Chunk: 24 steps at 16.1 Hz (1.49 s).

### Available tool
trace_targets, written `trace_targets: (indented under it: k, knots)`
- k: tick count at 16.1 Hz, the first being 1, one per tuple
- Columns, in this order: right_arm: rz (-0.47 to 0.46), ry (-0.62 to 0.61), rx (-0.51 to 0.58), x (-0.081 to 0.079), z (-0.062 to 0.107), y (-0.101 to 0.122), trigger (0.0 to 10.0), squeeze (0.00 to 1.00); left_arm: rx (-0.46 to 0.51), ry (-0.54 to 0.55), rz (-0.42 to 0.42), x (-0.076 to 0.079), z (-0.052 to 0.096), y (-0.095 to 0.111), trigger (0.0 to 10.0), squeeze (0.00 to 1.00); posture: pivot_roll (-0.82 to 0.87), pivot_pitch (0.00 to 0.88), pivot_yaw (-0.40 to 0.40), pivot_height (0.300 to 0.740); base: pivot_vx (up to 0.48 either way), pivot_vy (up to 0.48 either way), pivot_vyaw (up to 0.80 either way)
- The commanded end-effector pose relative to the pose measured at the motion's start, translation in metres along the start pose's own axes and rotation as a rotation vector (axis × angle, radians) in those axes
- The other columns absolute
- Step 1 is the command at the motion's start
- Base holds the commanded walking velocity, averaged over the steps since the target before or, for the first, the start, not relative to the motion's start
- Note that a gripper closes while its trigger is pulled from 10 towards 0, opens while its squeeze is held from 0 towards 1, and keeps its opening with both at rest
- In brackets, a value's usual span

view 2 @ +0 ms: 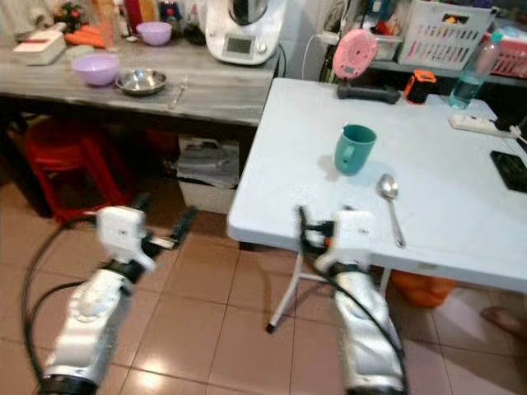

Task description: Setting the table

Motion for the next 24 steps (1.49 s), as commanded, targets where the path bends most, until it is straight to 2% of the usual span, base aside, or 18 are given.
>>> trace_targets:
  k: [1, 8, 15, 18, 24]
  knots:
    - [0.019, -0.032, 0.015, 0.0111, 0.0005, 0.006, 10.0, 0.0, -0.002, -0.017, 0.011, 0.0081, -0.0028, 0.0005, 10.0, 0.0, 0.0, 0.0, -0.034, 0.74, 0.0, -0.322, 0.0]
    - [0.016, -0.043, 0.01, 0.0099, 0.0012, 0.0029, 10.0, 0.0, -0.003, -0.01, -0.008, 0.0053, -0.001, 0.0004, 10.0, 0.0, 0.01, 0.0, -0.031, 0.74, 0.0, -0.349, 0.0]
    - [0.012, -0.06, 0.012, 0.011, 0.0011, 0.0032, 10.0, 0.0, 0.009, -0.01, 0.052, 0.004, -0.0048, 0.003, 10.0, 0.0, 0.0, 0.0, -0.025, 0.74, 0.0, 0.0, -0.08]
    - [0.013, -0.063, 0.014, 0.0118, 0.0018, 0.0032, 10.0, 0.0, 0.011, -0.03, 0.053, 0.0069, -0.0039, 0.003, 10.0, 0.0, 0.0, 0.0, -0.023, 0.74, 0.0, 0.0, -0.69]
    - [0.019, -0.052, 0.015, 0.0092, 0.0016, 0.0032, 10.0, 0.0, 0.025, -0.055, 0.057, 0.0092, -0.0027, 0.0046, 10.0, 0.0, 0.0, 0.0, -0.026, 0.74, 0.181, 0.0, 0.0]
Point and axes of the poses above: a point about 5 cm out from each wrist's last joint towards the gripper, its own z axis pointing back from the gripper into the wrist, its own y axis along the axis of the wrist's last joint, x = y × z, the point moved 4 cm from there along -z, pointing out of the wrist towards the gripper, and after that the axes turned 15 degrees about -z, right-handed, at the moved point
